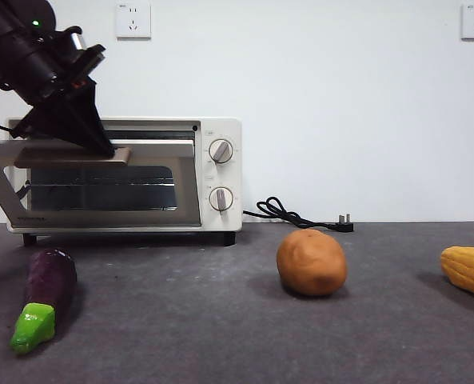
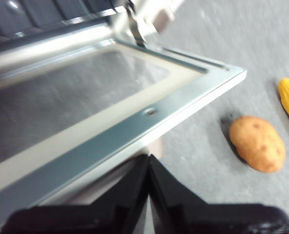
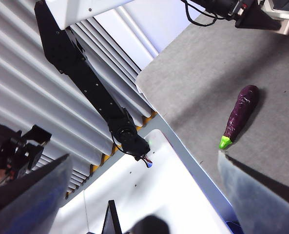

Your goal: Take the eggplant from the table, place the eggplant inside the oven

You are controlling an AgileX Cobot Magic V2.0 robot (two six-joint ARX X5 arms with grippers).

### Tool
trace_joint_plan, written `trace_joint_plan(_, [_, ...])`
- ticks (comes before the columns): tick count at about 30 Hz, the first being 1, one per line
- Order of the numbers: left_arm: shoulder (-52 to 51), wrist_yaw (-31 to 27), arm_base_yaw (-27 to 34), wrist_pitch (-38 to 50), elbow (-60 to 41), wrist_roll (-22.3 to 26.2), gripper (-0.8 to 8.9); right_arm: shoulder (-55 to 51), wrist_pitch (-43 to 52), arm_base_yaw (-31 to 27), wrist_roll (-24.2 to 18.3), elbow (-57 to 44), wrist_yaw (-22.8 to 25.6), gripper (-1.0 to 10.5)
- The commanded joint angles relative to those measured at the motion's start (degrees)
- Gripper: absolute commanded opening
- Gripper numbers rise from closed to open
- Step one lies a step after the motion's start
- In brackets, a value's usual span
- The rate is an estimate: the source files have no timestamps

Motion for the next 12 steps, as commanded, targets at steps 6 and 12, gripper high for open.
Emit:
trace_joint_plan(6, [1.75,-1.62,-3.28,-0.42,-0.92,0.59,-0.06,-0.09,0.17,0.09,-0.92,0.22,0.09,5.0])
trace_joint_plan(12, [1.75,-1.60,-4.37,-0.59,-0.92,0.57,-0.06,-0.09,0.17,0.09,-0.92,0.22,0.28,5.0])
